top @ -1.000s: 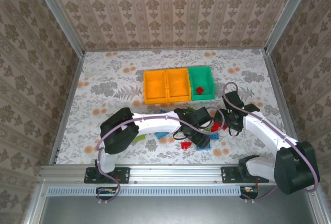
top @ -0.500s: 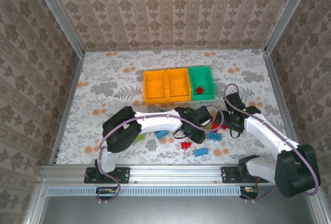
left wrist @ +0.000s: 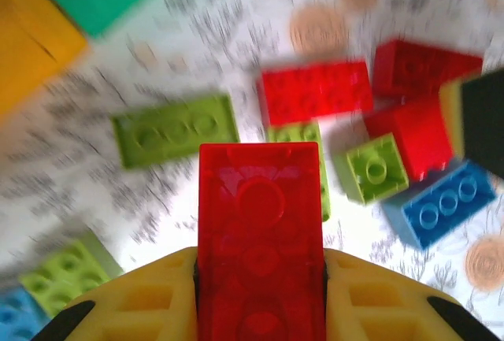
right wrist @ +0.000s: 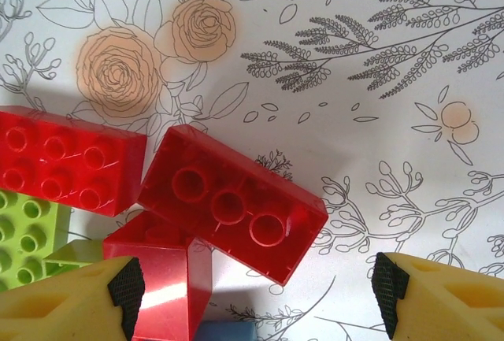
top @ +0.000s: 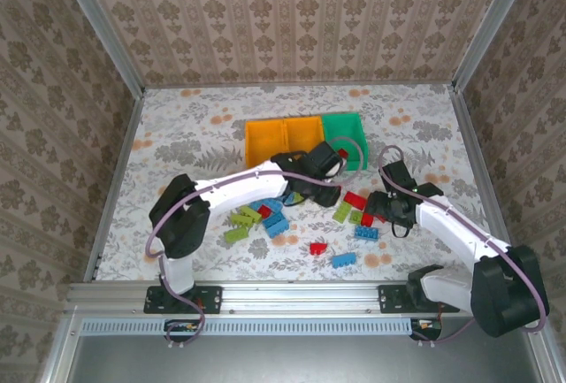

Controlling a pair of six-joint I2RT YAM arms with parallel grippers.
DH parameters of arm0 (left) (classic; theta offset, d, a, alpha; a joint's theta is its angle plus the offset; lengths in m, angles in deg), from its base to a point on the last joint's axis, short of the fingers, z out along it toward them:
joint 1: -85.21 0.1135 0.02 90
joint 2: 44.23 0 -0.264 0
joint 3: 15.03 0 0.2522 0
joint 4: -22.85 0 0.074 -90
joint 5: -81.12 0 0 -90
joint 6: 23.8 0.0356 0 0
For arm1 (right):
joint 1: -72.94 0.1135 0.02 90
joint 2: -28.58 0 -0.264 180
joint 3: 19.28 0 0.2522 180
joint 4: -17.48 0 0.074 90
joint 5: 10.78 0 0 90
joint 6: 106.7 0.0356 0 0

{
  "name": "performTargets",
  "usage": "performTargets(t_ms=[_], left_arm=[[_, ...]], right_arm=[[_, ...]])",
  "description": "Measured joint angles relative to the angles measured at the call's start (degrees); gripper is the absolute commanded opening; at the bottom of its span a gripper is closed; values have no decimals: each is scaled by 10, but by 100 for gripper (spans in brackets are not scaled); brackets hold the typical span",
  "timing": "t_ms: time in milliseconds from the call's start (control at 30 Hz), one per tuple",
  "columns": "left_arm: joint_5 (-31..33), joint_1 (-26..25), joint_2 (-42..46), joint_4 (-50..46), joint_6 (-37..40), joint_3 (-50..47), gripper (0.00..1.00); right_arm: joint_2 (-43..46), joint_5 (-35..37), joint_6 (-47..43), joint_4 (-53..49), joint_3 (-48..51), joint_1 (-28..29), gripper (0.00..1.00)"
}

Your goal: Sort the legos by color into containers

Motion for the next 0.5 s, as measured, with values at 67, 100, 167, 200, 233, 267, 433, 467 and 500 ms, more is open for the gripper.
performTargets(t_ms=[67,100,167,200,233,267,433,467,500], left_arm=[[0,21,-1,-4,16,30,22],[-1,32,-3,-6,23,47,22],[-5,55,-14,-10,40,91,22],[-7,64,-22,-13,47,112,23],[-10,74,-36,-15,55,141,23],[-14,84,-52,-16,62,169,23],[-42,117,-143,-21,82,270,25],[-50,122,-163,-25,83,288,25],[-56,125,-180,-28,84,301,25]], right_arm=[[-10,0,5,0,0,0,81],[-14,0,9,0,0,0,81],[-19,-1,21,0,0,0,81],[-19,-3,29,0,0,0,81],[-19,-8,36,0,-1,0,81],[-19,-14,44,1,-2,0,80],[-19,-32,63,2,-2,1,75],[-19,-32,65,1,-2,1,74],[-17,-34,68,1,-2,2,73]])
